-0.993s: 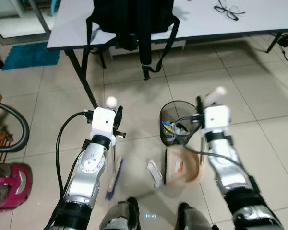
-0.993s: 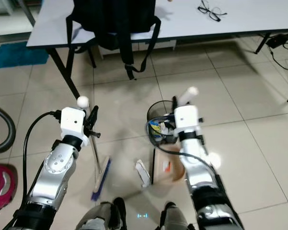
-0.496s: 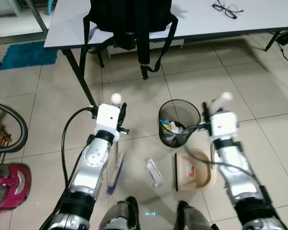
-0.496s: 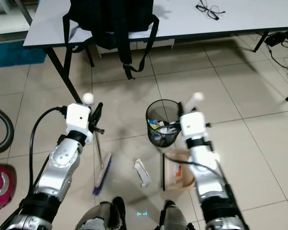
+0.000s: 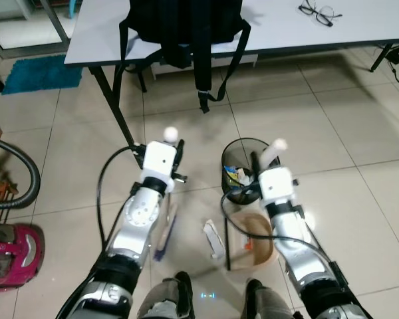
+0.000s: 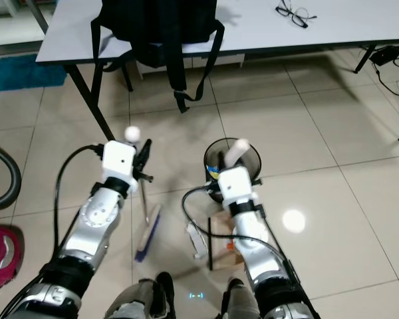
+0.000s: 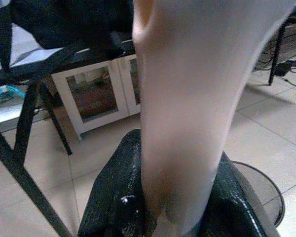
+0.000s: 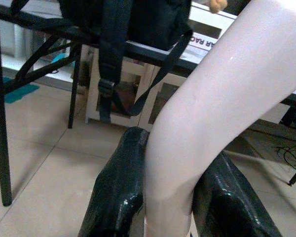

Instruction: Sweep floor

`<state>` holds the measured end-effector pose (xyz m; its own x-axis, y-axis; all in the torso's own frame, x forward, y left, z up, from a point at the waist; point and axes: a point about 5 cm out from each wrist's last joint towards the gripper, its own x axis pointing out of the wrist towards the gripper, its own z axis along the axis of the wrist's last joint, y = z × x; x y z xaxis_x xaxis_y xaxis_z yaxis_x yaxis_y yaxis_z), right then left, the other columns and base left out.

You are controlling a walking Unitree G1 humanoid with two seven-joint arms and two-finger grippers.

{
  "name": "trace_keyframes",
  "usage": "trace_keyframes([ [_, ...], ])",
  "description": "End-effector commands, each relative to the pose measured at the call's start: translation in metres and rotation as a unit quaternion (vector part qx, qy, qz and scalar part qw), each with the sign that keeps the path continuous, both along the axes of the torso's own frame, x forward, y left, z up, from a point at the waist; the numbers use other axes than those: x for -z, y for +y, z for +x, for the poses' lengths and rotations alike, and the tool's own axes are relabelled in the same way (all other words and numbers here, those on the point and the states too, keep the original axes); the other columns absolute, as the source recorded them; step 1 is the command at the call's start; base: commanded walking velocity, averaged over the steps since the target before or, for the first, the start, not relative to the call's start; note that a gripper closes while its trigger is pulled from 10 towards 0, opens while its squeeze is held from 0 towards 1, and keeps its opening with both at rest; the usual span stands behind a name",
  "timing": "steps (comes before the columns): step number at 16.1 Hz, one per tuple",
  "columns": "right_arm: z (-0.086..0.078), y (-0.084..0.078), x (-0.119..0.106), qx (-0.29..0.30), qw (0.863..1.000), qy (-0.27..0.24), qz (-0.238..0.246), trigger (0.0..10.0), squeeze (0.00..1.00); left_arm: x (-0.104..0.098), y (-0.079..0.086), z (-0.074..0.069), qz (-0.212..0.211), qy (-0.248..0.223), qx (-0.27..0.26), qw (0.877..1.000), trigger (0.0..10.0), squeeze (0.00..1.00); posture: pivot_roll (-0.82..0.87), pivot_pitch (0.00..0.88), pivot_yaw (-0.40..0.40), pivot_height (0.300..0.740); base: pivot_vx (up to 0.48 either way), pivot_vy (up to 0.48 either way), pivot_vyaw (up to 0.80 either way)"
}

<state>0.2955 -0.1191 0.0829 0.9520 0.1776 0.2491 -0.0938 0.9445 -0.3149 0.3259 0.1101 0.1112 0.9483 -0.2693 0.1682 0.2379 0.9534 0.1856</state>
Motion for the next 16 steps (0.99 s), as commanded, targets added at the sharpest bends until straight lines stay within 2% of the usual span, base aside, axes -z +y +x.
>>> trace_keyframes([
  [1, -0.005, 0.001, 0.006, 0.001, 1.000, 0.002, -0.003, 10.0, 0.00, 0.002, -0.003, 0.000, -0.001, -0.001, 0.001, 1.000, 10.0, 0.00, -0.03, 0.239, 0.064, 0.740, 0.000, 0.000, 0.00],
  [3, -0.008, 0.004, 0.008, -0.003, 1.000, 0.005, -0.001, 10.0, 0.00, 0.005, -0.008, 0.001, -0.013, 0.004, 0.001, 1.000, 10.0, 0.00, -0.03, 0.239, 0.063, 0.740, 0.000, 0.000, 0.00],
  [6, -0.009, 0.004, 0.012, 0.012, 1.000, 0.019, 0.014, 10.0, 0.00, 0.003, -0.019, 0.006, -0.057, 0.010, 0.003, 0.998, 10.0, 0.00, -0.04, 0.237, 0.062, 0.740, 0.000, 0.000, 0.00],
  [7, -0.007, 0.003, 0.013, 0.024, 0.999, 0.024, 0.028, 10.0, 0.00, -0.003, -0.023, 0.010, -0.107, 0.010, -0.009, 0.994, 10.0, 0.00, -0.04, 0.237, 0.064, 0.740, 0.000, 0.000, 0.00],
  [10, -0.005, 0.002, 0.013, 0.034, 0.998, 0.032, 0.049, 10.0, 0.00, -0.009, -0.024, 0.014, -0.157, 0.014, -0.022, 0.987, 10.0, 0.00, -0.04, 0.237, 0.067, 0.740, 0.000, 0.000, 0.00],
  [11, -0.002, 0.000, 0.012, 0.044, 0.995, 0.041, 0.074, 10.0, 0.00, -0.016, -0.026, 0.016, -0.198, 0.015, -0.023, 0.980, 10.0, 0.00, -0.03, 0.231, 0.069, 0.740, 0.000, 0.000, 0.00],
  [14, 0.002, -0.003, 0.009, 0.054, 0.993, 0.047, 0.096, 10.0, 0.00, -0.022, -0.022, 0.013, -0.218, 0.013, -0.011, 0.976, 10.0, 0.00, -0.03, 0.222, 0.075, 0.740, 0.000, 0.000, 0.00],
  [16, 0.003, -0.010, 0.007, 0.069, 0.990, 0.049, 0.117, 10.0, 0.00, -0.023, -0.005, 0.003, -0.204, 0.010, 0.000, 0.979, 10.0, 0.00, -0.02, 0.207, 0.080, 0.740, 0.000, 0.000, 0.00],
])
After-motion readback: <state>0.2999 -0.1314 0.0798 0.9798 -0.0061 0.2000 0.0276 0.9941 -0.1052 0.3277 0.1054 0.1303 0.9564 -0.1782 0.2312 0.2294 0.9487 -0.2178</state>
